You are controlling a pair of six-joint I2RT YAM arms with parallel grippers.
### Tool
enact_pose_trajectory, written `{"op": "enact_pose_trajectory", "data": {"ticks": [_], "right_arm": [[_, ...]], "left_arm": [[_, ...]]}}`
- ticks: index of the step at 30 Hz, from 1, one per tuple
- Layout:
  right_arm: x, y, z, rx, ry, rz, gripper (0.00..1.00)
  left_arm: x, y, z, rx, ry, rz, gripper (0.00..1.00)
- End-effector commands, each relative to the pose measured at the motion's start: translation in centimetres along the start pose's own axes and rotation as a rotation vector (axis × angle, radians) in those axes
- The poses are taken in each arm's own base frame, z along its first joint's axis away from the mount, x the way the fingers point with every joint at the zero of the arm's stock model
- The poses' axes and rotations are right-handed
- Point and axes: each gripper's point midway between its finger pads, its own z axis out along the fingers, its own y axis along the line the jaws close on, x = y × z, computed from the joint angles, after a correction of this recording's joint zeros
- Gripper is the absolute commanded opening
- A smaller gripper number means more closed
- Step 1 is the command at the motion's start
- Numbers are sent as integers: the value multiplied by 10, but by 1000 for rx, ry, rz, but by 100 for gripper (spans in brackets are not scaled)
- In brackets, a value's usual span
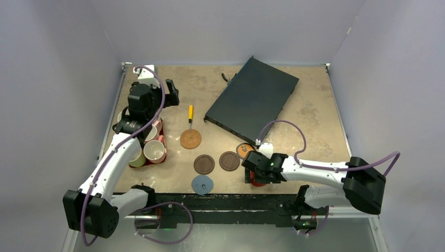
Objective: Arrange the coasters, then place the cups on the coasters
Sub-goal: Move the coaster to the center of the board.
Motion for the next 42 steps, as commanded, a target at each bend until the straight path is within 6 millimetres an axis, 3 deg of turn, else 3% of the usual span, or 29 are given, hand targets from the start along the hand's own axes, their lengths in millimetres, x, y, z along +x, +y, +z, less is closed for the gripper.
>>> {"op": "enact_pose_trajectory", "data": {"ticks": [1, 7, 14, 22, 28, 33, 37, 42], "right_arm": [[16, -4, 4, -5, 50, 69, 98], [3, -15, 4, 46, 2, 88, 94], [-23, -26, 7, 52, -26, 146, 96], [-44, -19, -10, 13, -101, 134, 98], [-21, 0, -30, -21, -47, 103, 98], [4, 1, -27, -22, 15, 106, 98], [13, 3, -28, -6, 28, 107, 98], [26, 1, -15, 29, 65, 94, 98]], "left_arm": [[-6, -4, 2, 15, -34, 1, 99], [-7, -3, 2, 10, -37, 0, 99], [-8, -1, 1, 0, -43, 1, 99], [-7, -1, 1, -1, -43, 1, 99], [-9, -1, -1, -1, -48, 1, 99], [-8, -2, 0, 0, -46, 0, 99], [-9, -3, -1, 4, -48, -1, 99], [-9, -2, -1, -1, -48, -1, 99]]}}
